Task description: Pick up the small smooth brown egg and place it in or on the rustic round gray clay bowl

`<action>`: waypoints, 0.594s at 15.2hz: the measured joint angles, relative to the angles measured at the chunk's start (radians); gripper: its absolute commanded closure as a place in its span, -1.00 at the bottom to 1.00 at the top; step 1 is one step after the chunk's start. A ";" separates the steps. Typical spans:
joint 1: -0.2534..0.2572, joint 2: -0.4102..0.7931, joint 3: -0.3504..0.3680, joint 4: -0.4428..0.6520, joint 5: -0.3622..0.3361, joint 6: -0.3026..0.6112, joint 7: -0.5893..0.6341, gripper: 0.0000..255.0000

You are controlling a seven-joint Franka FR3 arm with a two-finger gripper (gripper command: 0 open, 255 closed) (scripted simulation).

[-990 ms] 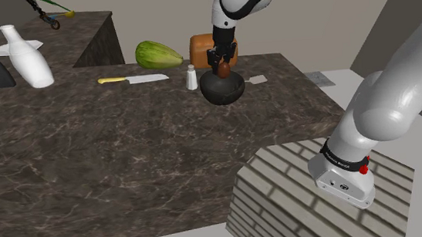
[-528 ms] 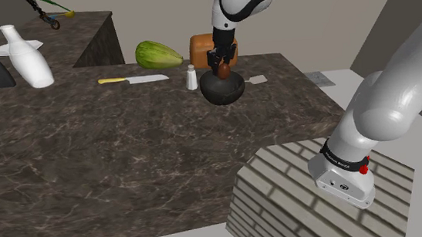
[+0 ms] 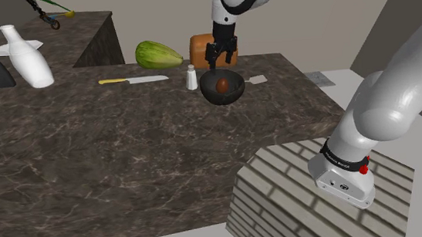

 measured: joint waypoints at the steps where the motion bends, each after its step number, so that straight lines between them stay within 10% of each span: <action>1: -0.002 -0.012 -0.002 0.014 -0.001 -0.025 -0.003 -1.00; 9: -0.002 -0.028 -0.002 0.056 -0.002 -0.085 0.000 -1.00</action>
